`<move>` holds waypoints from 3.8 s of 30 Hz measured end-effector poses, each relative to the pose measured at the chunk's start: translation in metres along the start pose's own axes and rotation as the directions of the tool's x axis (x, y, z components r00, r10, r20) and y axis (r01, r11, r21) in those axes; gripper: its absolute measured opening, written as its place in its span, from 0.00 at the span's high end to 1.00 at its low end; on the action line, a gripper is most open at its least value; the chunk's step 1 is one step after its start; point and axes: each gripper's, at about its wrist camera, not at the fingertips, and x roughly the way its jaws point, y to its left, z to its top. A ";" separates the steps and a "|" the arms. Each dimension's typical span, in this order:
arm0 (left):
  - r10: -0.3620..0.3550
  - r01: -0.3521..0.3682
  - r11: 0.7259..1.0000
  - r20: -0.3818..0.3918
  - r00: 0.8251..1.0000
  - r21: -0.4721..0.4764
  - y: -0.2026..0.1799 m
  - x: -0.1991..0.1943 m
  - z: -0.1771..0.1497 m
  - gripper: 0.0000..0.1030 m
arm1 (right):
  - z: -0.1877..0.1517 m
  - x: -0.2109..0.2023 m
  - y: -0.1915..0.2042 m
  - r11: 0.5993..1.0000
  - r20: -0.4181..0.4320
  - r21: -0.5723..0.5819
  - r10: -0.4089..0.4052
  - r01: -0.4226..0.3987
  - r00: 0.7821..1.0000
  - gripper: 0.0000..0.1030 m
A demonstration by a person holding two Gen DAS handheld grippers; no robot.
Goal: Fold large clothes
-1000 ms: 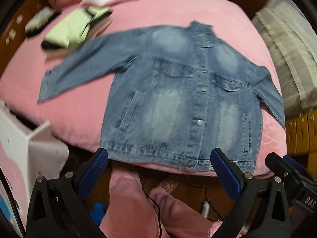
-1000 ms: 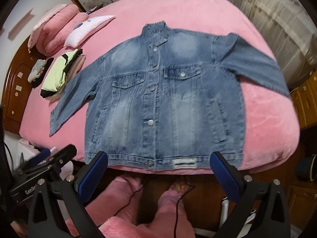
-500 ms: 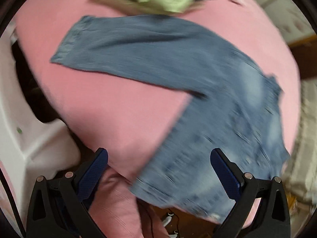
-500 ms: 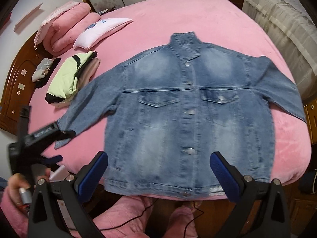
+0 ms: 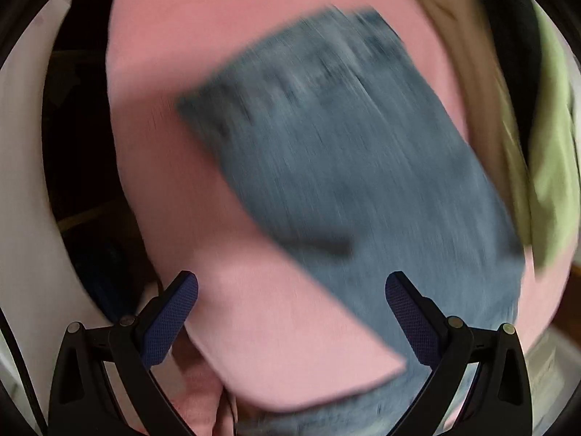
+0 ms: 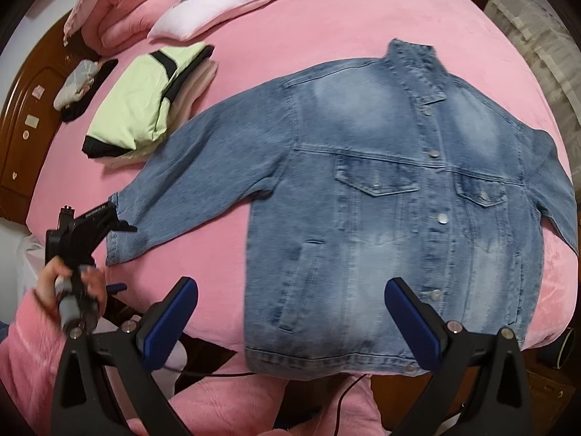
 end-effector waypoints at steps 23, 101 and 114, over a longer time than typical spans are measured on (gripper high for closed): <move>0.023 -0.004 0.991 0.141 0.990 -0.131 -0.029 -0.010 0.028 0.84 | 0.026 0.018 0.024 0.997 -0.047 0.068 -0.037 0.041 0.998 0.00; -0.059 -0.199 0.656 0.312 0.948 0.728 -0.151 0.048 -0.200 0.20 | 0.161 0.003 -0.256 0.979 0.526 0.122 -0.201 0.161 0.826 0.96; -0.045 -0.240 0.644 0.349 0.936 0.726 -0.145 0.064 -0.194 0.19 | 0.085 0.124 -0.328 0.911 0.165 0.221 -0.388 0.349 0.907 0.91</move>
